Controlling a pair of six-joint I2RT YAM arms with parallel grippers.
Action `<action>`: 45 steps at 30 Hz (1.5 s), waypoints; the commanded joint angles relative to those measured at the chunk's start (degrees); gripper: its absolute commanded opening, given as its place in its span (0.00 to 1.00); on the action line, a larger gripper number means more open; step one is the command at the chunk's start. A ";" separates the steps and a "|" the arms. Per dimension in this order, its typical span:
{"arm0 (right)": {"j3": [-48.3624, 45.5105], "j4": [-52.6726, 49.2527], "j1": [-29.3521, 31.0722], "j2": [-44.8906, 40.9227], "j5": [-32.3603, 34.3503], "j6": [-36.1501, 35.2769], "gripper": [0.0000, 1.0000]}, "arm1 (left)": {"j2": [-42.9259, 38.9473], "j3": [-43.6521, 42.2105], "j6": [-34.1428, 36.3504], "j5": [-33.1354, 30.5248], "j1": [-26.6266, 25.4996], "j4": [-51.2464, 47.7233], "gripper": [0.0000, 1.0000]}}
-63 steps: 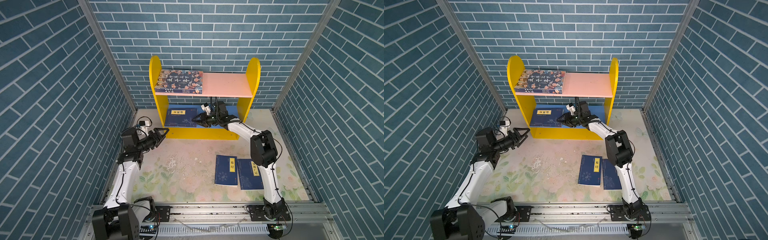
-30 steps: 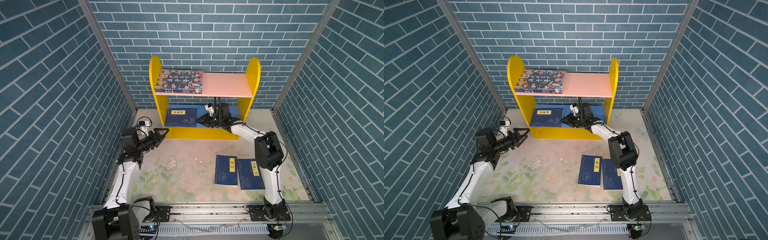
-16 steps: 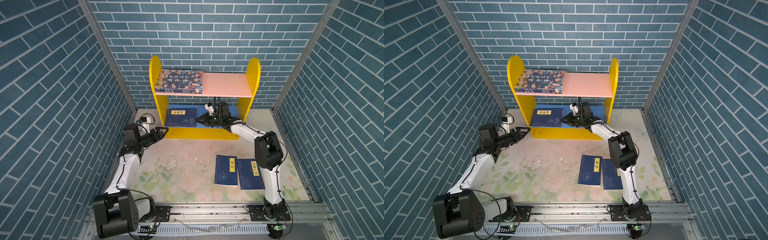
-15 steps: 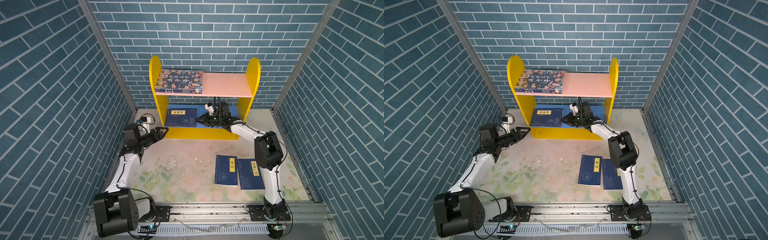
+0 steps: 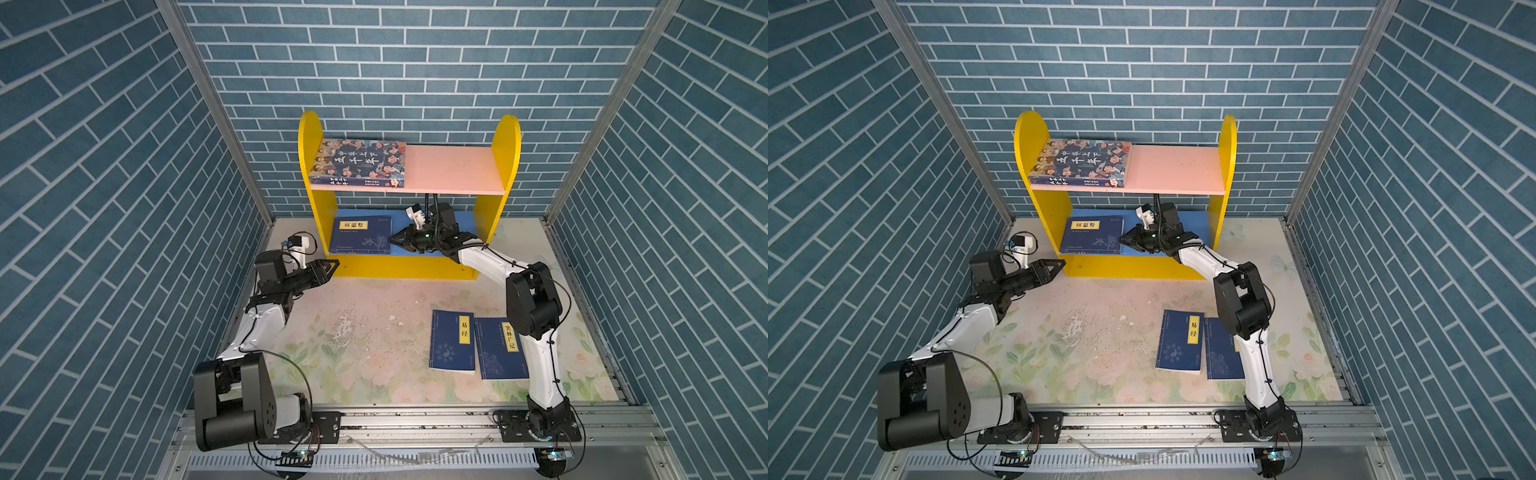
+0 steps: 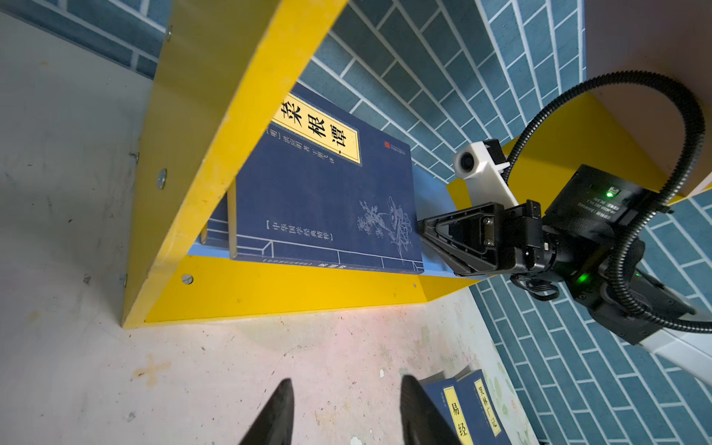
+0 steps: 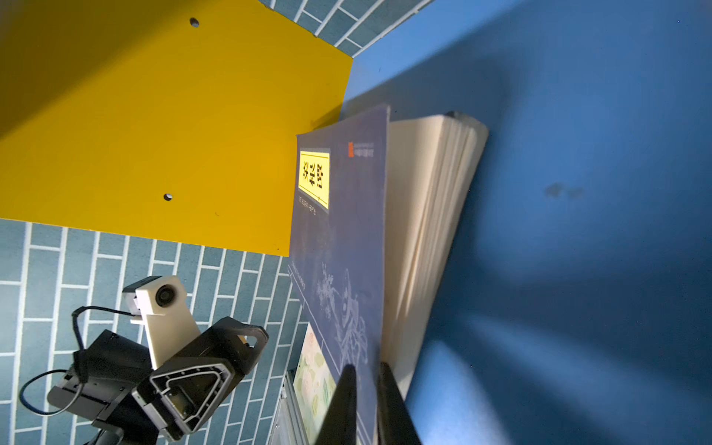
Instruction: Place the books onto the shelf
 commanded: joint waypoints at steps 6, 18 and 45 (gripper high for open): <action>2.86 1.26 0.55 2.59 -0.05 1.16 0.14 | 4.94 0.42 1.23 0.03 -1.81 5.48 0.39; 3.57 1.54 0.65 2.53 -0.82 1.70 0.16 | 10.10 2.49 -0.62 -3.40 -2.71 11.14 0.27; -16.92 4.17 1.74 -14.22 0.04 -1.45 0.11 | 12.56 2.74 0.66 -11.10 -4.21 15.19 0.14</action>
